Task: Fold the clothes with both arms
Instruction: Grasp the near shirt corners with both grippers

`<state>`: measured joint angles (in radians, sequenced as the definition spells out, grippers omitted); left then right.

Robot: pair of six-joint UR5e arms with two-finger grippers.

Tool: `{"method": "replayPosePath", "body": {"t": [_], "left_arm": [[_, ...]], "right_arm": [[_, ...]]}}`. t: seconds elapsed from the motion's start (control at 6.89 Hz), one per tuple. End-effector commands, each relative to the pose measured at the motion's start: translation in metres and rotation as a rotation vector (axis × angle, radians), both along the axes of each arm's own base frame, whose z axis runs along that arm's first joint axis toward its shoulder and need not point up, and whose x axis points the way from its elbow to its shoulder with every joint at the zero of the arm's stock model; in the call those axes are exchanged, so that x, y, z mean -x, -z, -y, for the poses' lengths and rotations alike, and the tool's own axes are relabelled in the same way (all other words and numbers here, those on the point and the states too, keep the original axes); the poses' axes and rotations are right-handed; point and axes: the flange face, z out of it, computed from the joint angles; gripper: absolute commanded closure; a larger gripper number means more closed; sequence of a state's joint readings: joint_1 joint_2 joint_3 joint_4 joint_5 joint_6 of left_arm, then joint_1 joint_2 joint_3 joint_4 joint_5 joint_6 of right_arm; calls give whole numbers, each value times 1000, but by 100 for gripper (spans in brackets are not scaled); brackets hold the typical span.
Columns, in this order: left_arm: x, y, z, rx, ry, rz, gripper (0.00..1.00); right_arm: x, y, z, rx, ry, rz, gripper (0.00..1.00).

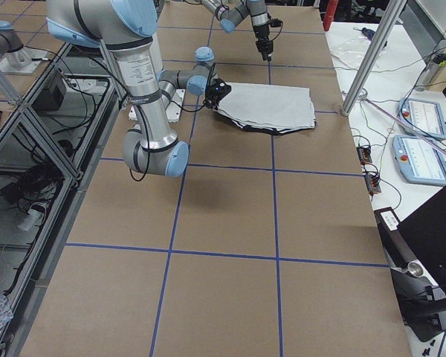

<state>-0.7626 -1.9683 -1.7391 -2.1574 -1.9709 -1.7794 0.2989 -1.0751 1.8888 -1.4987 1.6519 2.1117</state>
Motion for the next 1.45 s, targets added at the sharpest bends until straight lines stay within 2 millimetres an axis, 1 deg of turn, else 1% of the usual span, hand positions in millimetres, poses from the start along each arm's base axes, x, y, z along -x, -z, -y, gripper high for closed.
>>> {"method": "replayPosePath", "body": {"t": [0.0, 0.15, 0.29, 0.44, 0.58, 0.73, 0.87, 1.02, 1.31], "left_arm": [[-45, 1, -95, 106, -1, -48, 44], [-81, -7, -132, 135, -5, -25, 43], [-102, -16, -157, 198, -16, 21, 43], [-118, -19, -177, 218, -23, 37, 43], [-119, -16, -184, 217, -24, 32, 43], [-128, -19, -199, 238, -43, 49, 42], [-132, -23, -206, 252, -48, 53, 42], [-129, -33, -211, 256, -43, 69, 42], [-129, -34, -211, 254, -44, 73, 42]], "right_arm": [[-6, -5, -1, 1, -1, -4, 100], [-9, -13, -3, 2, 4, -13, 100], [-11, -13, -2, 1, 2, -11, 100], [-10, -14, -2, 2, 2, -13, 100], [-10, -12, -3, 1, 4, -10, 100], [-10, -13, -3, 1, 4, -11, 100], [-10, -12, -3, 0, 4, -8, 100], [-9, -13, -4, 1, 5, -11, 100], [-10, -13, -3, 1, 4, -11, 100]]}}
